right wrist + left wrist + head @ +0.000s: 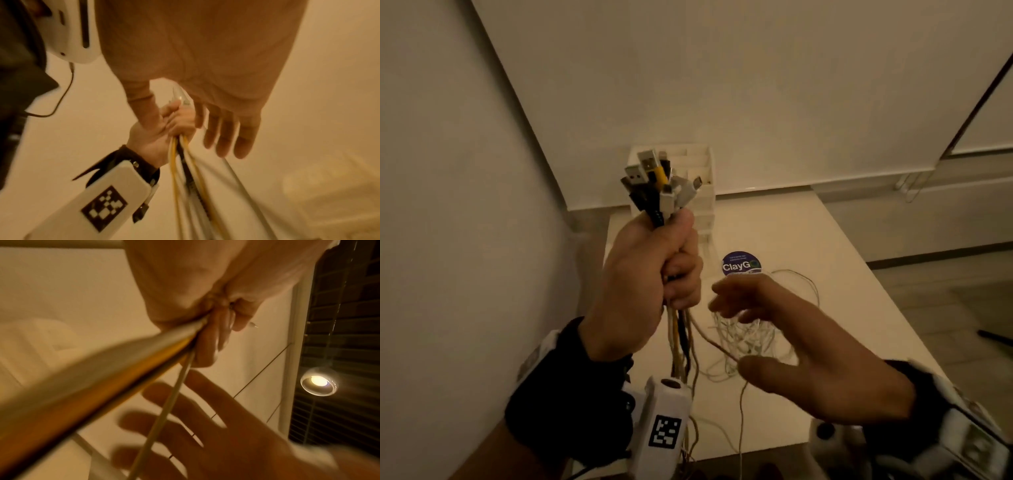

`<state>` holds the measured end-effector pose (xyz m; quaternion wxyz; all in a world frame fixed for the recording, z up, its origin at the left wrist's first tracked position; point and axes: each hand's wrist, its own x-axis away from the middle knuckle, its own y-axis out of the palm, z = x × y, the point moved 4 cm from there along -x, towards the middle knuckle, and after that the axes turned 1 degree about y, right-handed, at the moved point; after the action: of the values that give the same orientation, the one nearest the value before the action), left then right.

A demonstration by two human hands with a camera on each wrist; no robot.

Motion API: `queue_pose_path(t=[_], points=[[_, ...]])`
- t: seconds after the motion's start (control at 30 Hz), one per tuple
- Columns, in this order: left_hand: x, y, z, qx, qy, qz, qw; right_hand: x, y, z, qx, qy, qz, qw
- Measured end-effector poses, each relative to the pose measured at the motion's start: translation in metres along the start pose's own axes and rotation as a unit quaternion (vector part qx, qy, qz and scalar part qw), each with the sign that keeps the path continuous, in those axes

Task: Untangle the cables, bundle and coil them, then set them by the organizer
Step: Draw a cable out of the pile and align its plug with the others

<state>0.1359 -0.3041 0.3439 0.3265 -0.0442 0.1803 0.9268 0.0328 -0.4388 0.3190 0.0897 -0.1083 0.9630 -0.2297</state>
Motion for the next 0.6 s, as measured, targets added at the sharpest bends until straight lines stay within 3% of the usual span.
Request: queue_pose_path(t=[0.1,0.3,0.37,0.47,0.6], points=[[-0.001,0.015,-0.011,-0.019,0.018,-0.017,1.000,-0.040,0.038,0.018,-0.076,0.033,-0.022,0.996],[-0.003,-0.002,-0.002,0.031,0.020,0.044,0.998,-0.056,0.069,0.043,-0.116,-0.004,0.077,0.990],[-0.006,-0.011,0.006,0.053,0.035,0.065,0.996,-0.055,0.079,0.059,-0.094,0.006,0.079,0.992],[-0.013,-0.027,0.025,0.065,0.067,0.076,0.993,-0.046,0.099,0.107,-0.086,0.112,0.010,0.990],[-0.015,-0.035,0.027,0.056,0.069,0.083,0.993,-0.012,0.127,0.182,-0.084,0.262,-0.122,0.954]])
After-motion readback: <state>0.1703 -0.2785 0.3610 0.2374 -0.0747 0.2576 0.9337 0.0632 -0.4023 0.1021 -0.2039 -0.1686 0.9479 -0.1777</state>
